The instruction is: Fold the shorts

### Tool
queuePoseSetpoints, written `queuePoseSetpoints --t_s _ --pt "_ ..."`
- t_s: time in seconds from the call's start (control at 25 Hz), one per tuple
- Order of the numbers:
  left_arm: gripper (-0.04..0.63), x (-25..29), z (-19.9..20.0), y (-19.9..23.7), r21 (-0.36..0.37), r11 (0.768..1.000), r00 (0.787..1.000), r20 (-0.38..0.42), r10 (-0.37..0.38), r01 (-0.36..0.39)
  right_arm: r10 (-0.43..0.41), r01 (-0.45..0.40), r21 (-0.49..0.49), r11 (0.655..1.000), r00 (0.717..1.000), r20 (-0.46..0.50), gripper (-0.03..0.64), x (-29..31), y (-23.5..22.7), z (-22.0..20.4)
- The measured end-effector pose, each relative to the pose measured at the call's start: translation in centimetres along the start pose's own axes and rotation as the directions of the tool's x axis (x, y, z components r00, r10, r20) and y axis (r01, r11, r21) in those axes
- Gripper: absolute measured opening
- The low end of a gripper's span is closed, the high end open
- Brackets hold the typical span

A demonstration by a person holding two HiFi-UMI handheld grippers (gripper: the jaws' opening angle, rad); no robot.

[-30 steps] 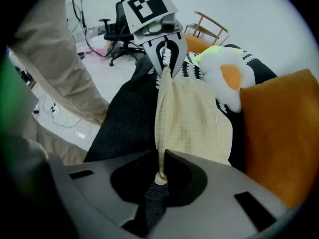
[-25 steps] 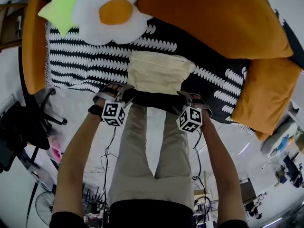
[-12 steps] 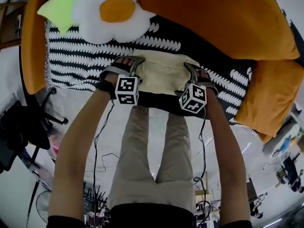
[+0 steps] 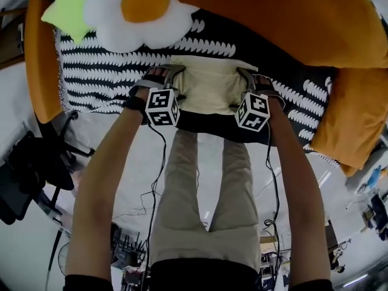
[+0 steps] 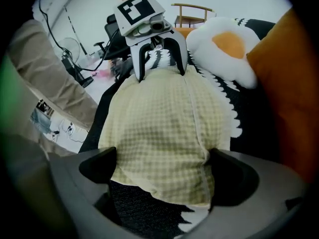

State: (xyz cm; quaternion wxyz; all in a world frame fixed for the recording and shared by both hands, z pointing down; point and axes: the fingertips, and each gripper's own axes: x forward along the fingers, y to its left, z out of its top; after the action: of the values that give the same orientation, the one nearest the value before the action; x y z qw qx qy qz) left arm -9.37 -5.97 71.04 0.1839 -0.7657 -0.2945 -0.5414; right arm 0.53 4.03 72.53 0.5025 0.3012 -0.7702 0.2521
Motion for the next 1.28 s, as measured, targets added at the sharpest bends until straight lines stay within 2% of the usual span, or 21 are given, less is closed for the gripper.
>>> queuePoseSetpoints --t_s 0.08,0.16,0.24,0.28,0.32,0.36,0.4,0.48,0.56,0.6,0.64,0.68,0.72,0.84,0.92,1.04,1.16,1.28 --pt "0.436 -2.1 -0.3 1.0 -0.097 0.995 1.000 0.022 -0.006 0.008 -0.070 0.069 0.087 0.994 0.998 0.007 0.600 -1.9 -0.8 0.3" --pt "0.436 -5.2 -0.5 2.5 -0.149 0.989 0.999 0.047 0.002 0.005 -0.152 0.141 0.232 0.962 0.988 0.032 0.600 -4.7 -1.4 0.4" --pt "0.435 -8.3 -0.1 4.0 -0.095 0.995 0.999 0.039 -0.004 0.008 -0.228 0.187 0.396 0.899 0.972 0.059 0.600 -7.8 -1.4 0.3" --pt "0.434 -9.4 0.5 4.7 -0.047 0.999 0.999 0.032 -0.023 0.025 -0.268 0.201 0.493 0.847 0.961 0.069 0.600 -9.3 -1.3 0.2" --pt "0.434 -10.3 1.3 5.4 -0.001 0.998 0.998 0.029 -0.056 0.056 -0.310 0.206 0.601 0.772 0.948 0.074 0.600 -10.6 -0.9 0.1" --pt "0.434 -11.0 2.2 6.0 0.031 0.995 0.995 0.029 -0.097 0.096 -0.354 0.197 0.712 0.674 0.932 0.077 0.599 -11.7 -0.4 0.0" --pt "0.433 -11.5 3.1 6.5 0.042 0.990 0.990 0.031 -0.135 0.134 -0.398 0.173 0.811 0.559 0.914 0.079 0.596 -12.6 0.1 -0.1" --pt "0.433 -11.7 5.2 7.5 0.006 0.983 0.983 0.022 -0.183 0.183 -0.484 0.091 0.944 0.317 0.872 0.078 0.591 -13.5 1.4 -0.7" --pt "0.434 -10.5 7.2 7.9 -0.043 0.973 0.974 -0.016 -0.226 0.226 -0.548 -0.002 0.997 0.082 0.835 0.047 0.582 -12.6 3.6 -1.7" --pt "0.434 -9.6 8.1 8.0 -0.053 0.967 0.967 -0.038 -0.252 0.250 -0.566 -0.042 0.999 -0.022 0.824 0.022 0.581 -11.4 4.8 -2.2" --pt "0.434 -8.8 9.1 8.0 -0.051 0.961 0.960 -0.055 -0.275 0.273 -0.575 -0.075 0.991 -0.110 0.818 -0.002 0.581 -10.0 5.7 -2.5" --pt "0.433 -8.0 10.1 7.8 -0.044 0.954 0.952 -0.069 -0.299 0.296 -0.580 -0.104 0.978 -0.182 0.814 -0.021 0.581 -9.0 6.5 -2.9" --pt "0.434 -7.2 11.0 7.4 -0.033 0.947 0.943 -0.086 -0.322 0.320 -0.583 -0.131 0.962 -0.238 0.812 -0.034 0.581 -8.2 7.3 -3.2" --pt "0.433 -4.8 13.1 6.4 0.042 0.929 0.922 -0.146 -0.359 0.368 -0.599 -0.202 0.914 -0.353 0.799 -0.055 0.571 -7.0 9.2 -3.9" --pt "0.433 -3.5 14.3 6.2 0.074 0.920 0.917 -0.143 -0.371 0.384 -0.613 -0.236 0.879 -0.415 0.786 -0.078 0.560 -6.1 10.3 -3.3" --pt "0.433 -2.1 13.9 5.9 0.067 0.904 0.902 -0.135 -0.410 0.422 -0.642 -0.299 0.826 -0.478 0.761 -0.096 0.506 -3.9 11.1 -0.1" --pt "0.433 0.3 12.1 6.1 0.050 0.871 0.859 -0.203 -0.470 0.489 -0.696 -0.387 0.767 -0.512 0.710 -0.106 0.437 -2.0 10.0 1.9" --pt "0.431 2.0 11.5 4.9 0.013 0.826 0.801 -0.254 -0.543 0.564 -0.727 -0.447 0.684 -0.576 0.663 -0.178 0.320 -1.2 9.5 2.0"
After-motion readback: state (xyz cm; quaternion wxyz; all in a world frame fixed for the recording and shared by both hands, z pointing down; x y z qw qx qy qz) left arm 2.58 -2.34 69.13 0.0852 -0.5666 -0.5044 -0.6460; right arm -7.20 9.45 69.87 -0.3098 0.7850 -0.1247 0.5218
